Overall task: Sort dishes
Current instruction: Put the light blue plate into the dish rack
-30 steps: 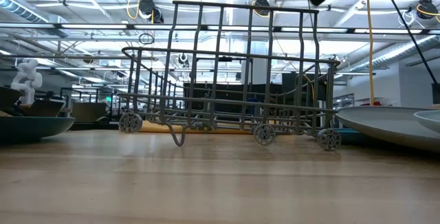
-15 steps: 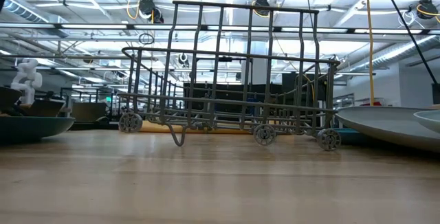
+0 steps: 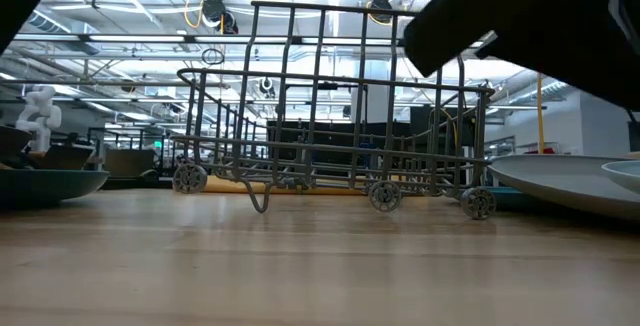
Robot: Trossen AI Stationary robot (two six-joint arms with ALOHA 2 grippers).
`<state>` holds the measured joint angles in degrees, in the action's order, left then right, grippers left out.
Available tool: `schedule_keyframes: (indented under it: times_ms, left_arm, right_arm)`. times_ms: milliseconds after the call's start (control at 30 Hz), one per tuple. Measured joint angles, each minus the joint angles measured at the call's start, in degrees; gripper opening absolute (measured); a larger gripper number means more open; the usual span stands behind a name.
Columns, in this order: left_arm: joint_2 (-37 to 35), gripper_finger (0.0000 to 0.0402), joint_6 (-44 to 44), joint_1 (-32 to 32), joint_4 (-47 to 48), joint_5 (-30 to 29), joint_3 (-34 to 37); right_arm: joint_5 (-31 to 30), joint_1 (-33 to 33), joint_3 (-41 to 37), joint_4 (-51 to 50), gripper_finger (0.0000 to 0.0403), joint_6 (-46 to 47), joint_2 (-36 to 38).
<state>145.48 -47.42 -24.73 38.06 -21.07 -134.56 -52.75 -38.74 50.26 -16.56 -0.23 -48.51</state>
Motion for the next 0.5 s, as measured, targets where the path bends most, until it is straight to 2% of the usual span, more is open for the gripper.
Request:
schedule_keyframes:
  times_ms: [200, 500]
  left_arm:
    - [1.71, 0.0166, -11.76, -0.35, -4.31, 3.44, -0.07]
    - [2.04, 0.0166, -14.91, 1.10, -1.36, 2.47, -0.07]
  right_arm:
    - [0.06, -0.01, 0.00, 0.00, 0.0164, -0.48, 0.00]
    - [0.12, -0.02, 0.02, 0.03, 0.0164, -0.39, -0.02]
